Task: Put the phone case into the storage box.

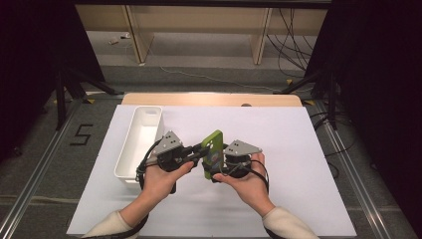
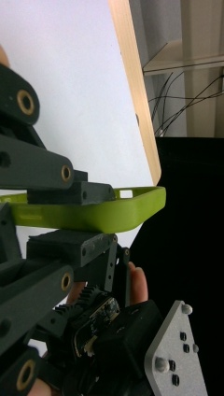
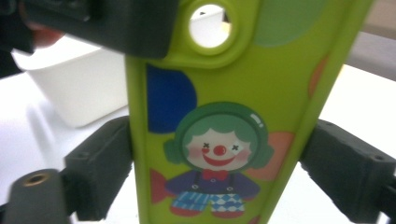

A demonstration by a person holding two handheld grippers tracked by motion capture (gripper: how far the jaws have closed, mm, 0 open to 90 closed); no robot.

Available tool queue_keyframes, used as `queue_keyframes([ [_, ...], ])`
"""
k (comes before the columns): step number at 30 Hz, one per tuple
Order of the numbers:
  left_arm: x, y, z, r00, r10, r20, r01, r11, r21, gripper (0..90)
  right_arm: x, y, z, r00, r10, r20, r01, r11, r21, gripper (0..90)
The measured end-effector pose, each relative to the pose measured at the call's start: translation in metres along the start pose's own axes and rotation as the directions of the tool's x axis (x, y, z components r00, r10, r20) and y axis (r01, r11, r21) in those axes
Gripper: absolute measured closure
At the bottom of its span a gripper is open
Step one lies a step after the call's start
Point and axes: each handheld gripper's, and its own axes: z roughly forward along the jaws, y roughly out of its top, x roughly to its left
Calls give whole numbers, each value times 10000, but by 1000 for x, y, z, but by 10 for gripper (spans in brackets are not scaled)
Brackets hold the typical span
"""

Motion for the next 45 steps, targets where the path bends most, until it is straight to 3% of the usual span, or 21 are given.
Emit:
queue_keyframes([
  [4, 3, 3, -3, 9992, 162, 370, -166, 9998, 97, 774, -3, 2, -2, 9988, -128, -482, 125, 9999, -55, 6],
  [7, 6, 7, -6, 9976, 317, 612, -324, 9994, 99, 774, -6, 2, -5, 9969, -61, -791, 51, 9999, -117, 9],
  [16, 17, 18, -19, 9830, 817, 1647, -835, 9965, 41, 774, -12, -7, -21, 9879, -254, -1528, 230, 9996, -174, 18],
  [18, 21, 20, -23, 9750, 924, 2019, -950, 9955, 34, 775, -12, -10, -23, 9862, -272, -1634, 260, 9996, -91, 22],
  [22, 27, 22, -29, 9519, 956, 2912, -1040, 9945, 133, 774, -13, -17, -28, 9782, -558, -2002, 560, 9984, -46, 36],
  [25, 30, 22, -33, 9365, 951, 3374, -1080, 9940, 194, 774, -12, -19, -32, 9647, -864, -2488, 843, 9963, -191, 61],
  [32, 33, 17, -37, 8969, 993, 4309, -1250, 9916, 317, 775, -9, -24, -30, 9427, -1274, -3083, 1303, 9914, -112, 81],
  [38, 34, 16, -38, 8796, 890, 4672, -1193, 9922, 355, 775, -5, -28, -25, 9211, -1510, -3590, 1570, 9875, -125, 165],
  [41, 37, 16, -36, 8722, 1273, 4724, -1531, 9881, 163, 774, -5, -29, -24, 9197, -1390, -3672, 1492, 9888, -6, 202],
  [45, 37, 15, -36, 8678, 1218, 4818, -1494, 9886, 192, 774, -5, -31, -23, 9179, -1372, -3723, 1497, 9887, 50, 249],
])
